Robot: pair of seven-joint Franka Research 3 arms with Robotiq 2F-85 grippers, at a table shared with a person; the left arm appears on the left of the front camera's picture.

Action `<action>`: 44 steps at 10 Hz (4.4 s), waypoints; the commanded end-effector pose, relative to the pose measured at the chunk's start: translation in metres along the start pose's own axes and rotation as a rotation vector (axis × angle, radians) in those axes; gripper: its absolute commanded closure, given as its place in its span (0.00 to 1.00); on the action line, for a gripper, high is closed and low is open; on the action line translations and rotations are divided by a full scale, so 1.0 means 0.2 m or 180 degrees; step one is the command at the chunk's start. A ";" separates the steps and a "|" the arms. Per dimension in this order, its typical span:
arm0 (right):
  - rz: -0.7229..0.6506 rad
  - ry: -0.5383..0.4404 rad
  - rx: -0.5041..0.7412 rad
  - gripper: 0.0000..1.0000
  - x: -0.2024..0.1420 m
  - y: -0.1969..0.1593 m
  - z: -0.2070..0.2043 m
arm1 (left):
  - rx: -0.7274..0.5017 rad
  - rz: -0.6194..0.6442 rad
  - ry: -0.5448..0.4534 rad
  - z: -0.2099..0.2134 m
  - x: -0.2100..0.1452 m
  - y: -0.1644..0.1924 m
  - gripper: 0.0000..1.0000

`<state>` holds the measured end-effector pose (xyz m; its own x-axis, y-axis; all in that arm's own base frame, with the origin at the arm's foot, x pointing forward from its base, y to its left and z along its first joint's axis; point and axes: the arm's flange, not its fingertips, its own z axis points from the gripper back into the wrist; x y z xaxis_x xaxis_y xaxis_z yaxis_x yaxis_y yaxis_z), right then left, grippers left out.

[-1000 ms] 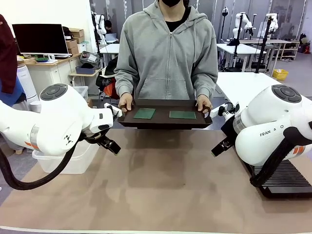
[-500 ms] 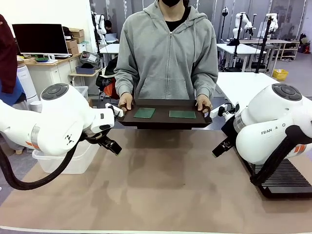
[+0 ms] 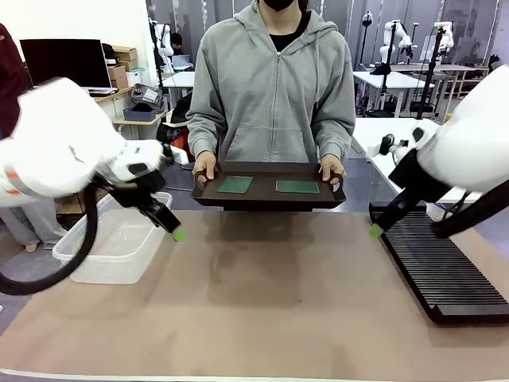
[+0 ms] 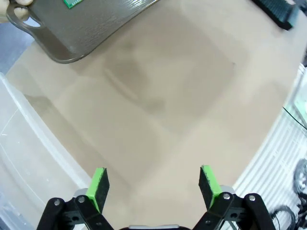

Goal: Sort PCBs into racks and boxes based on the side picked up.
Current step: Pick up the Blank PCB handed by the Human.

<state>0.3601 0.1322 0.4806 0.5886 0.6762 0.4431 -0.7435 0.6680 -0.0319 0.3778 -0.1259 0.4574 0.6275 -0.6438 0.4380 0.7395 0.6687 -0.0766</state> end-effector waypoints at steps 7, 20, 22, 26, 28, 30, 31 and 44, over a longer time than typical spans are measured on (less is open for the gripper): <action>0.0319 -0.0391 0.0574 0.00 -0.02 -0.21 0.69 | -0.0104 -0.0229 -0.0776 0.58 -0.04 0.26 0.00; 0.0478 -0.0583 0.0305 0.00 0.00 -0.18 1.50 | 0.0676 -0.1008 -0.1336 1.34 -0.13 0.15 0.00; 0.0516 -0.0737 0.0254 0.00 -0.02 -0.15 1.64 | 0.0898 -0.1069 -0.1347 1.44 -0.14 0.13 0.00; 0.0529 -0.0951 0.0242 0.00 -0.09 -0.18 1.82 | 0.1378 -0.1202 -0.1493 1.62 -0.21 0.03 0.00; 0.0633 -0.1068 0.0360 0.00 -0.16 -0.25 1.87 | 0.1401 -0.1156 -0.1571 1.70 -0.28 0.01 0.00; 0.0750 -0.1172 0.0335 0.00 -0.25 -0.32 1.86 | 0.1260 -0.1000 -0.1684 1.75 -0.34 0.08 0.00; 0.0800 -0.1225 0.0362 0.00 -0.29 -0.34 1.87 | 0.1128 -0.0968 -0.1725 1.77 -0.36 0.11 0.00; 0.0805 -0.1123 0.0683 0.00 -0.38 -0.54 2.01 | 0.0890 -0.1119 -0.1338 2.04 -0.38 0.12 0.00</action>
<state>0.2662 -0.1049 0.8004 0.2945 0.6407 0.7091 -0.8953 0.4445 -0.0299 0.2442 0.0801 0.7814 0.1761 -0.6630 0.7276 0.7461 0.5721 0.3407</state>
